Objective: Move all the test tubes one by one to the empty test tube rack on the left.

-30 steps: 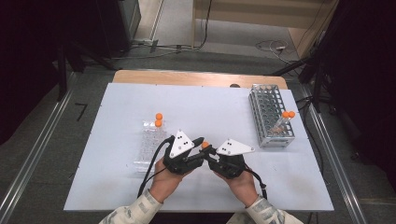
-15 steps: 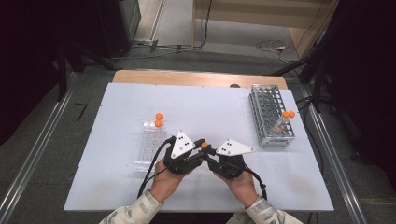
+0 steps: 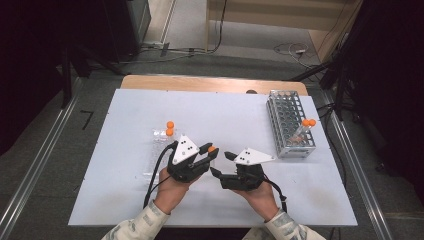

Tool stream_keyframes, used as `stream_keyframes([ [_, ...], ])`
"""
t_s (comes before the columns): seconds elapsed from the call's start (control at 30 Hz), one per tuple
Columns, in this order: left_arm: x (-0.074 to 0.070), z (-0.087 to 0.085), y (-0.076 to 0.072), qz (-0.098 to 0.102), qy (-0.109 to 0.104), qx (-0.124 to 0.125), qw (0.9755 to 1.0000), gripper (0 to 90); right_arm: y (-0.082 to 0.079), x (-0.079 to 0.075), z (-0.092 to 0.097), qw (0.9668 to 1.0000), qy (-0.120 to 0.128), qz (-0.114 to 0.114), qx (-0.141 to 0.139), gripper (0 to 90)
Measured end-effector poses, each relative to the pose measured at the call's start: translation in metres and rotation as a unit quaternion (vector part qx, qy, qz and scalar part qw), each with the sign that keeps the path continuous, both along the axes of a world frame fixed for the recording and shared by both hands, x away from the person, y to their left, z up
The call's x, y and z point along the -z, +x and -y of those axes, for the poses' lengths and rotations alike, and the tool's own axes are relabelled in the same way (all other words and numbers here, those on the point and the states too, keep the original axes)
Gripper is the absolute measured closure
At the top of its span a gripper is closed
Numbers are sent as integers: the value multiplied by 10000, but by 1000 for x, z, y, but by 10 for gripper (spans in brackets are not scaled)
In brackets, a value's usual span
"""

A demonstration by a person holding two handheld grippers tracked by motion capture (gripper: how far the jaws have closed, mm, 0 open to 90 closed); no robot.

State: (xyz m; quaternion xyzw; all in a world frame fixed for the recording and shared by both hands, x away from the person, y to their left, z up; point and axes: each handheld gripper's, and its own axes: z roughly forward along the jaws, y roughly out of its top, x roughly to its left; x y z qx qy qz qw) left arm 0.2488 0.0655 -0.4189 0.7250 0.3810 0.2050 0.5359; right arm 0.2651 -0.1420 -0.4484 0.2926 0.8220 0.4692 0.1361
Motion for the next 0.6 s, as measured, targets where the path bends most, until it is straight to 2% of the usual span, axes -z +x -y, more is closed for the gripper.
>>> stream_keyframes([
  [0.27, -9, -16, 2, 60, -133, -192, 9997, 702, 6, 4, 4, 9998, -118, -118, 135, 177],
  [0.6, -18, -31, 3, 108, -224, -417, 9988, 702, 7, 6, 8, 9995, -216, -127, 217, 173],
])
